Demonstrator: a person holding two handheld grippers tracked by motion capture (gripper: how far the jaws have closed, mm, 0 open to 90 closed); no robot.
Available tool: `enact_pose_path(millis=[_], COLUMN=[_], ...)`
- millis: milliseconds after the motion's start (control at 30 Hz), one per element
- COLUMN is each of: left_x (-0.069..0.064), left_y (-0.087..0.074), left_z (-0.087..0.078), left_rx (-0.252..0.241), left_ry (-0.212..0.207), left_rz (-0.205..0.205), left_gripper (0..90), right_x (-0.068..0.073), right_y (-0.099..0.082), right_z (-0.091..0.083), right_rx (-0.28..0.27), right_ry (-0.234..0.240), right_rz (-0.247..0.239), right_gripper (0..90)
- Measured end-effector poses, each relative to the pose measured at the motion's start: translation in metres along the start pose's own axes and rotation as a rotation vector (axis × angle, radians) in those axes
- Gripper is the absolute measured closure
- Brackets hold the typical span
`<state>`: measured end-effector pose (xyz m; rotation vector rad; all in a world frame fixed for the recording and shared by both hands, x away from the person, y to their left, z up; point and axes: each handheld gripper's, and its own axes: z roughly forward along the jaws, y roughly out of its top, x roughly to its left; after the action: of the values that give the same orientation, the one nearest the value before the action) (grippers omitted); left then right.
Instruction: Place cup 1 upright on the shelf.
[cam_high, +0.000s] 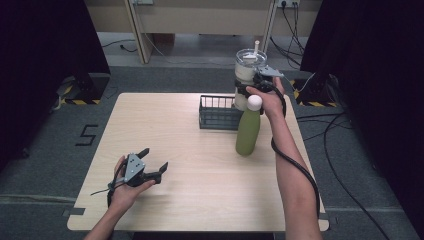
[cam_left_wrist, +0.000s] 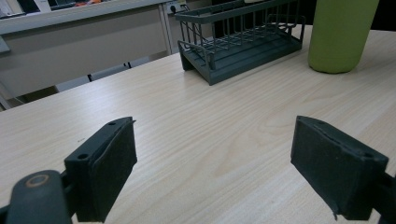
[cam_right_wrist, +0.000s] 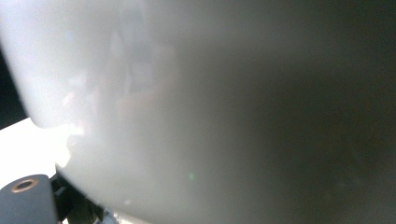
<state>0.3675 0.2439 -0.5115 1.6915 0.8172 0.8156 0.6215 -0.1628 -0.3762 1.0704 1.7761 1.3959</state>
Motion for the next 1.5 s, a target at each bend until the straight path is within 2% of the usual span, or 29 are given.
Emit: enact_pose_path(millis=[567,800,1500], left_x=[0.000,0.000,-0.002], left_y=[-0.001,-0.001,-0.001], left_z=[0.001,0.002,0.002], left_rx=[0.005,0.008,0.006], left_ry=[-0.002,-0.004,-0.008], left_rz=[0.000,0.001,0.002], left_gripper=[13.5,13.5,13.6], right_x=[0.001,-0.001,-0.004], right_y=[-0.016,-0.025,-0.038], right_z=[0.012,0.015,0.016], right_rx=[0.045,0.059,0.068], right_ry=[0.038,0.043,0.038], right_rz=[-0.023,-0.010,0.010], right_gripper=[9.8,9.8,9.7])
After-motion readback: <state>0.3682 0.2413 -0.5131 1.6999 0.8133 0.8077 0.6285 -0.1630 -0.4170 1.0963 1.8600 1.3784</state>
